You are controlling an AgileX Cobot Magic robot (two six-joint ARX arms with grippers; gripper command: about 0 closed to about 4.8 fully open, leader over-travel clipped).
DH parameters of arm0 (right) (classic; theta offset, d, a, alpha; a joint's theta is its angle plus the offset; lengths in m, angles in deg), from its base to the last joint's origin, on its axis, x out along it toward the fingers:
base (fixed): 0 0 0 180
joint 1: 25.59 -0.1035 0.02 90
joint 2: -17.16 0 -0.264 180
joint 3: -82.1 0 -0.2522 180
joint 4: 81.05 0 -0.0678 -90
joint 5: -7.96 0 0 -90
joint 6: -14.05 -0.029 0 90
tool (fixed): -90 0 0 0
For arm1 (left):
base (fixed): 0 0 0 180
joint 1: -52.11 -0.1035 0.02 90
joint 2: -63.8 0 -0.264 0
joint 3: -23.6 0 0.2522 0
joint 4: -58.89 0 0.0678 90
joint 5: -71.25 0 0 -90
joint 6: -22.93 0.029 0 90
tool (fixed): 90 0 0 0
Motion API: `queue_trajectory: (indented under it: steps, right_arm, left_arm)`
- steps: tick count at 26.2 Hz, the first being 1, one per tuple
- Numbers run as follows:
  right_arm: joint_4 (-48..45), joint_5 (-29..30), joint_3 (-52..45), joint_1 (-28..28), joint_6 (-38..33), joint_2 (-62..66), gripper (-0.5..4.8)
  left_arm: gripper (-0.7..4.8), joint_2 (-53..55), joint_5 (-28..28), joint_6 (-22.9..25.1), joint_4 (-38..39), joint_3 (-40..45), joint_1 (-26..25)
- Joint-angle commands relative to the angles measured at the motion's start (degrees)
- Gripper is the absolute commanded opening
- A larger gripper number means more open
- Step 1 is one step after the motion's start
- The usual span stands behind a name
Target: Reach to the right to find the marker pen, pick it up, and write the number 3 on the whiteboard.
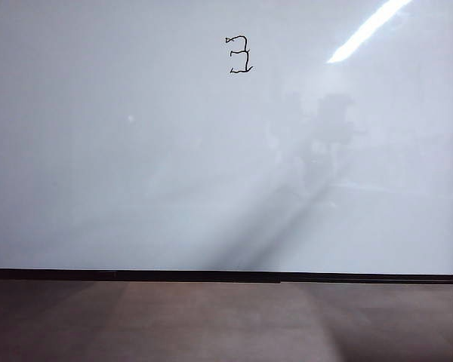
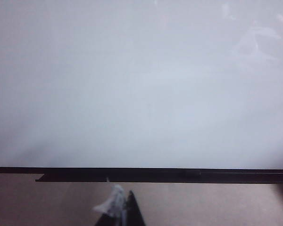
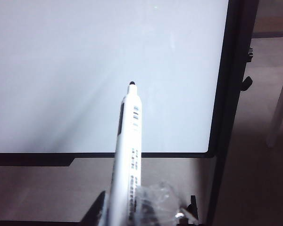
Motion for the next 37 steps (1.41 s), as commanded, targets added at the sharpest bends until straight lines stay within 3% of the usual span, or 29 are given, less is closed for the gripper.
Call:
queue_trajectory:
  steps: [1,8,15,18,37]
  right_arm:
    - [-1.44,-0.57,-0.52,-0.07,0.04,-0.55,0.01]
    - [-4.46,-2.32,-5.55,-1.20,0.07,-6.29,0.01]
    - [-4.44,-15.76,-10.08,-6.19,0.04,-13.77,0.01]
    - [-4.42,-17.77,-11.15,-7.56,0.04,-15.72,0.01]
    - [-6.99,-14.58,-16.96,-7.58,-0.02,-17.05,0.01]
  left_arm:
    - [-0.01,0.04,0.09,0.00,-0.87,-0.09,-0.04]
    - [-0.01,0.04,0.11,0.00,-0.87,-0.09,-0.04]
    - [-0.01,0.04,0.11,0.02,-0.87,-0.09,-0.07]
    - [-0.01,0.04,0.11,0.00,-0.87,-0.09,-0.04]
    - [-0.01,0.04,0.11,0.02,-0.85,-0.09,-0.04]
